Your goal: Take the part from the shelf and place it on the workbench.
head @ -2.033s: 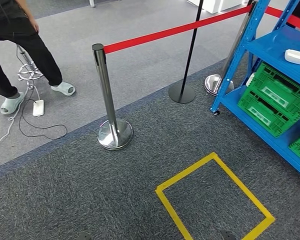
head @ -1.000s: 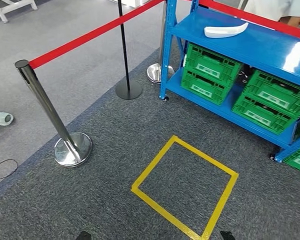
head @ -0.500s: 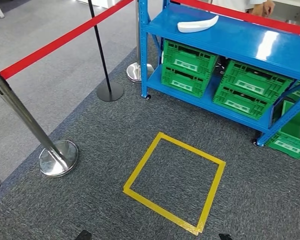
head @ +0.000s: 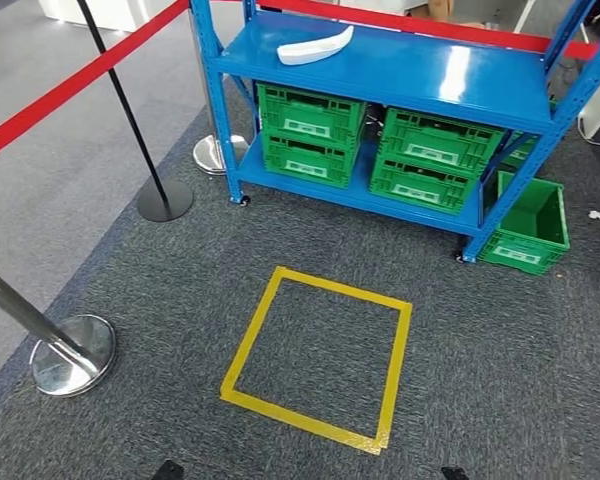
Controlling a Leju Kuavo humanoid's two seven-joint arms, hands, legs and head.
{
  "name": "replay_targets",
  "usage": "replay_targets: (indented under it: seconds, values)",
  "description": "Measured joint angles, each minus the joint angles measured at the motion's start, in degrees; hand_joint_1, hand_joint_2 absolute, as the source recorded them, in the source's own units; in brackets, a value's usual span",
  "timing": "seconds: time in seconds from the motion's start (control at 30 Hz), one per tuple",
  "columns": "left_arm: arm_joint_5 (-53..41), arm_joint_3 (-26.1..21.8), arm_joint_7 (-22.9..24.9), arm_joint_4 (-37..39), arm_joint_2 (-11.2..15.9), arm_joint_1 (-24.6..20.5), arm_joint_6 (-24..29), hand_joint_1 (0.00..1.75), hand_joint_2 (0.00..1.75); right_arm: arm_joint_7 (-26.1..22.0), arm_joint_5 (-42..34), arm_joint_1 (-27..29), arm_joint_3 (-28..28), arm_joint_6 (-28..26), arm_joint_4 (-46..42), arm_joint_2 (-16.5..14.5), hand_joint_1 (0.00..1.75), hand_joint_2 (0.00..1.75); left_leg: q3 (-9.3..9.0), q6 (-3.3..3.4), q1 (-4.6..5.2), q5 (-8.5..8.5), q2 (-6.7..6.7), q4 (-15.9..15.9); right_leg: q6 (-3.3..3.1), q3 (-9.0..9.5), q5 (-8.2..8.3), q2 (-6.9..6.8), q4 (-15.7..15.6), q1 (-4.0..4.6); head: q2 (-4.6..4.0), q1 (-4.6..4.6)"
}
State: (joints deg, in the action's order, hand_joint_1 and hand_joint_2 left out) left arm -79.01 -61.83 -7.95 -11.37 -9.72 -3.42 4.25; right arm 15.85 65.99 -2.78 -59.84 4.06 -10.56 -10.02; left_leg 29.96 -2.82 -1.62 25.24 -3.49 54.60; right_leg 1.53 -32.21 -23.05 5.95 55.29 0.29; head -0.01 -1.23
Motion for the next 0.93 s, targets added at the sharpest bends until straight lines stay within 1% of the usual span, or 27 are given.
replay_targets:
  seconds: [0.07, 0.1, 0.13, 0.17, 0.2, 0.23, 0.27, 0.3, 0.33, 0.37, 0.4, 0.43, 0.47, 0.5, 0.53, 0.57, 0.6, 0.63, 0.67, 0.7, 0.73, 0.77, 0.8, 0.83, 0.87, 0.9, 0.93]
  values:
    - [0.2, 0.0, 0.1, 0.0, 0.0, -0.1, 0.6, 0.0, 1.75, 0.0, 0.1, 0.4, 0.0, 0.0, 0.0, 0.0, 0.0, 0.0, -0.04, 1.02, 0.14, 0.09, 0.57, -0.1, 0.49, -0.53, 0.12, 0.63, 0.0, -0.26, 0.01, -0.07]
    - [0.4, 0.0, 0.2, 0.0, 0.0, -0.2, 0.9, 0.0, 1.75, 0.1, 0.1, 0.6, 0.0, 0.0, 0.0, 0.0, 0.0, 0.0, -0.03, 1.45, 0.18, 0.06, 0.99, -0.1, 0.76, -0.86, -0.29, 0.03, 0.6, -0.32, 0.01, -0.18]
    - [0.6, 0.0, 0.4, 0.0, -0.1, -0.3, 1.0, 0.0, 1.31, 0.1, 0.2, 0.7, 0.0, 0.0, 0.0, 0.0, 0.0, 0.0, -0.04, 1.81, 0.19, -0.01, 1.48, -0.1, 1.04, -1.69, -1.4, -1.13, 2.3, -0.34, 0.0, -0.41]
    - [0.8, 0.0, 0.5, 0.0, -0.1, -0.3, 1.1, 0.0, 0.87, 0.1, 0.2, 0.6, 0.0, 0.0, 0.0, -0.1, 0.0, 0.0, -0.05, 2.08, 0.21, -0.04, 2.06, -0.1, 1.29, -3.01, -3.12, -2.59, 5.3, -0.33, 0.0, -0.6]
    - [0.9, 0.0, 0.8, 0.0, -0.1, -0.2, 1.2, 0.0, 0.44, 0.1, 0.3, 0.4, 0.0, -0.1, 0.0, -0.1, 0.0, 0.0, -0.04, 2.26, 0.32, -0.01, 2.63, -0.1, 1.51, -4.87, -5.2, -4.1, 9.2, -0.29, -0.01, -0.83]
    - [1.0, -0.1, 1.4, 0.0, -0.1, -0.1, 1.2, 0.0, 0.0, 0.2, 0.3, 0.2, 0.0, -0.1, 0.0, -0.1, 0.0, 0.0, -0.04, 2.36, 0.41, 0.03, 3.32, -0.1, 1.66, -6.9, -7.06, -4.93, 13.5, -0.33, -0.01, -0.91]
    - [1.0, -0.1, 2.2, 0.0, 0.0, -0.1, 1.3, 0.0, 0.0, 0.2, 0.4, 0.1, 0.0, -0.1, 0.0, -0.1, 0.0, 0.0, -0.06, 2.42, 0.47, 0.08, 4.01, -0.1, 1.72, -8.34, -8.08, -5.31, 16.5, -0.35, -0.01, -0.91]
    - [1.1, -0.1, 3.1, 0.0, 0.0, 0.0, 1.4, 0.0, 0.0, 0.2, 0.5, 0.1, 0.0, -0.1, 0.0, -0.1, 0.0, 0.0, -0.1, 2.45, 0.51, 0.14, 4.61, -0.1, 1.68, -8.86, -8.04, -5.49, 17.7, -0.36, -0.01, -0.91]
    - [1.1, -0.2, 3.8, 0.0, 0.0, 0.0, 1.6, 0.0, 0.0, 0.3, 0.6, 0.2, 0.0, -0.1, 0.0, -0.1, 0.0, 0.0, -0.19, 2.43, 0.53, 0.2, 5.1, -0.1, 1.55, -8.26, -7.0, -5.57, 16.7, -0.35, 0.0, -0.91]
    - [1.1, -0.2, 4.3, 0.0, 0.0, -0.1, 1.6, 0.0, 0.0, 0.3, 0.7, 0.2, 0.0, -0.1, 0.0, -0.1, 0.0, 0.0, -0.33, 2.36, 0.55, 0.27, 5.51, -0.1, 1.3, -6.52, -5.17, -5.8, 13.5, -0.28, 0.01, -0.91]
    - [1.1, -0.2, 4.4, 0.0, -0.1, -0.2, 1.7, 0.0, 0.0, 0.4, 0.7, 0.2, 0.0, -0.2, 0.0, -0.1, 0.0, 0.0, -0.51, 2.24, 0.55, 0.35, 5.89, -0.1, 0.88, -4.13, -3.18, -6.59, 9.1, -0.11, 0.0, -0.92]
    - [1.1, -0.2, 4.5, 0.0, -0.1, -0.2, 1.7, 0.0, 0.0, 0.4, 0.7, 0.0, 0.0, -0.2, 0.0, -0.1, 0.0, 0.0, -0.66, 2.03, 0.64, 0.48, 6.26, -0.2, 0.49, -1.93, -1.89, -7.61, 5.0, 0.2, -0.01, -0.92]
    - [1.1, -0.2, 4.5, 0.0, -0.1, -0.3, 1.7, 0.0, 0.0, 0.4, 0.7, -0.1, 0.0, -0.2, 0.0, -0.1, 0.0, 0.0, -0.76, 1.77, 0.71, 0.56, 6.63, -0.2, 0.13, -0.37, -1.13, -8.44, 2.1, 0.49, -0.01, -0.91]
    - [1.1, -0.2, 4.5, 0.0, -0.2, -0.3, 1.6, 0.0, 0.0, 0.3, 0.7, -0.3, 0.0, -0.1, 0.0, -0.1, 0.0, 0.0, -0.83, 1.49, 0.76, 0.63, 7.04, -0.2, -0.13, 0.34, -0.99, -8.95, 0.6, 0.74, -0.01, -0.89]
    - [1.1, -0.2, 4.5, 0.0, -0.2, -0.3, 1.6, 0.0, 0.0, 0.3, 0.8, -0.3, 0.0, -0.1, 0.0, -0.1, 0.0, 0.0, -0.93, 1.17, 0.8, 0.66, 7.47, -0.3, -0.27, 0.3, -1.19, -8.78, 0.3, 0.89, -0.01, -0.88]
    - [1.1, -0.2, 4.5, 0.0, -0.2, -0.3, 1.5, 0.0, 0.0, 0.3, 0.8, -0.2, 0.0, -0.1, 0.0, -0.1, 0.0, 0.0, -1.02, 0.84, 0.78, 0.7, 7.79, -0.5, -0.48, 0.37, -1.02, -8.24, 0.1, 0.76, 0.0, -0.87]
    - [1.1, -0.2, 4.5, 0.0, -0.2, -0.4, 1.5, 0.0, 0.0, 0.4, 0.8, -0.1, 0.0, -0.1, 0.0, -0.1, 0.0, 0.0, -1.06, 0.55, 0.76, 0.97, 7.57, -0.3, -0.64, 0.53, -0.82, -7.76, -0.2, 0.59, -0.01, -0.83]
    - [1.1, -0.2, 4.4, 0.0, -0.2, -0.4, 1.5, 0.0, 0.0, 0.4, 0.8, -0.1, 0.0, -0.2, 0.0, -0.1, 0.0, 0.0, -0.69, 0.29, 0.75, 1.82, 6.87, 0.7, -0.87, 0.72, -0.58, -7.31, -0.5, 0.41, 0.0, -0.77]
    - [1.1, -0.2, 4.4, 0.0, -0.2, -0.4, 1.5, 0.0, 0.0, 0.4, 0.8, -0.1, 0.0, -0.2, 0.0, -0.1, 0.0, 0.0, 0.34, 0.07, 0.73, 3.34, 5.94, 3.0, -1.1, 0.95, -0.34, -6.87, -0.8, 0.21, 0.0, -0.67]
    - [1.1, -0.2, 4.4, 0.0, -0.2, -0.3, 1.5, 0.0, 0.0, 0.4, 0.8, -0.2, 0.0, -0.2, 0.0, -0.1, 0.0, 0.0, 2.01, -0.07, 0.71, 5.3, 4.98, 6.7, -1.25, 0.91, -0.22, -6.41, -0.9, 0.16, 0.0, -0.58]
    - [1.1, -0.2, 4.4, 0.0, -0.1, -0.3, 1.5, 0.0, 0.0, 0.4, 0.8, -0.2, 0.0, -0.2, 0.0, -0.1, 0.0, 0.0, 4.13, -0.18, 0.71, 7.25, 4.46, 11.0, -1.4, 0.87, -0.17, -5.88, -0.9, 0.14, 0.0, -0.52]
    - [1.1, -0.2, 4.4, 0.0, -0.1, -0.2, 1.5, 0.0, 0.0, 0.4, 0.8, -0.2, 0.0, -0.2, 0.0, -0.1, 0.0, 0.0, 6.03, -0.28, 0.7, 8.45, 4.26, 14.6, -1.47, 0.85, -0.16, -5.29, -0.9, 0.14, 0.0, -0.51]
    - [1.1, -0.2, 4.4, 0.0, -0.1, -0.1, 1.5, 0.0, 0.0, 0.4, 0.8, -0.2, 0.0, -0.1, 0.1, -0.1, 0.0, 0.0, 7.22, -0.34, 0.69, 8.52, 4.19, 16.6, -1.48, 0.86, -0.16, -4.68, -0.9, 0.13, 0.0, -0.5]
    - [1.1, -0.2, 4.4, 0.0, 0.0, -0.1, 1.6, 0.0, 0.0, 0.4, 0.8, -0.1, 0.0, -0.1, 0.1, -0.1, 0.0, 0.0, 7.32, -0.38, 0.67, 7.36, 4.17, 16.2, -1.45, 0.9, -0.16, -4.06, -0.8, 0.09, 0.0, -0.51]
    - [1.1, -0.2, 4.4, 0.0, 0.0, -0.1, 1.6, 0.0, 0.0, 0.4, 0.8, -0.1, 0.0, -0.1, 0.1, -0.1, 0.0, 0.0, 6.23, -0.43, 0.61, 5.25, 4.05, 13.5, -1.34, 0.96, -0.17, -3.41, -0.8, 0.01, 0.0, -0.51]
    - [1.1, -0.2, 4.4, 0.0, 0.0, -0.1, 1.6, 0.0, 0.0, 0.4, 0.8, -0.1, 0.0, -0.1, 0.1, -0.1, 0.0, 0.0, 4.44, -0.53, 0.49, 2.95, 3.57, 9.5, -1.13, 0.99, -0.2, -2.77, -0.7, -0.08, -0.01, -0.51]
    - [1.1, -0.2, 4.4, 0.0, 0.0, -0.1, 1.6, 0.0, 0.0, 0.4, 0.8, -0.1, 0.0, -0.1, 0.1, -0.1, 0.0, 0.0, 3.36, -0.58, 0.44, 1.62, 3.38, 7.2, -1.02, 1.01, -0.21, -2.43, -0.6, -0.14, -0.01, -0.51]
